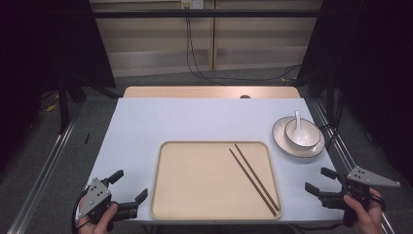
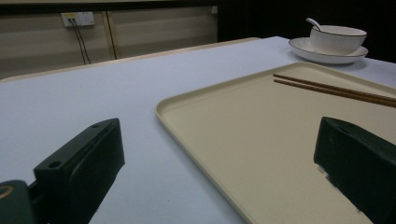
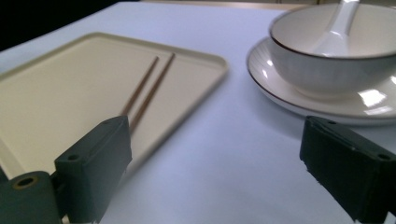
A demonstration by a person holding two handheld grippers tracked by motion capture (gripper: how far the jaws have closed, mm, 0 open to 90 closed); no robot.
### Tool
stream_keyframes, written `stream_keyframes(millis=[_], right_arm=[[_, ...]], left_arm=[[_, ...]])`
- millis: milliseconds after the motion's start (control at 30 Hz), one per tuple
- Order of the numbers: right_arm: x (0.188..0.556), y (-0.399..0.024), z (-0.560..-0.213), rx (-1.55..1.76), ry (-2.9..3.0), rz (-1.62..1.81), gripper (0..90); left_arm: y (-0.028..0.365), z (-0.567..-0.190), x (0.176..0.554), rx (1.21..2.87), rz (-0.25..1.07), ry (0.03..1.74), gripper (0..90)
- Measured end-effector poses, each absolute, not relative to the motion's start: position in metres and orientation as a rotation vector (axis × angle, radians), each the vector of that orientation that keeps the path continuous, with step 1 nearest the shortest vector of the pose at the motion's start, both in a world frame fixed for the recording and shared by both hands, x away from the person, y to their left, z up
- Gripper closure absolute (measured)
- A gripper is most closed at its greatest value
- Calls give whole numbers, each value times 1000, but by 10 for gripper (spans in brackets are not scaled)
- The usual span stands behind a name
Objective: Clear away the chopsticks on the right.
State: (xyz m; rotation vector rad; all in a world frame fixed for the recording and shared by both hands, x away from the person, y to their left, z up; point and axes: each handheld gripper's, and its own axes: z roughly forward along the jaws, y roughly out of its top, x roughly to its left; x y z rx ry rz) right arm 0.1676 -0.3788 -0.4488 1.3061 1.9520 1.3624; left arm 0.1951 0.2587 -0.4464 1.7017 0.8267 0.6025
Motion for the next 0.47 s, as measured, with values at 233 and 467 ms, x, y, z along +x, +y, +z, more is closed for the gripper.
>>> stream_keyframes(millis=[233,467], right_arm=[[156,-398,-452,1246,1801,1370,35],[162,-392,-461,1207,1868,1344,27]], left_arm=[[262,-446,190,1677,615,843,14],[266,-448,189,1655,611,870,14]])
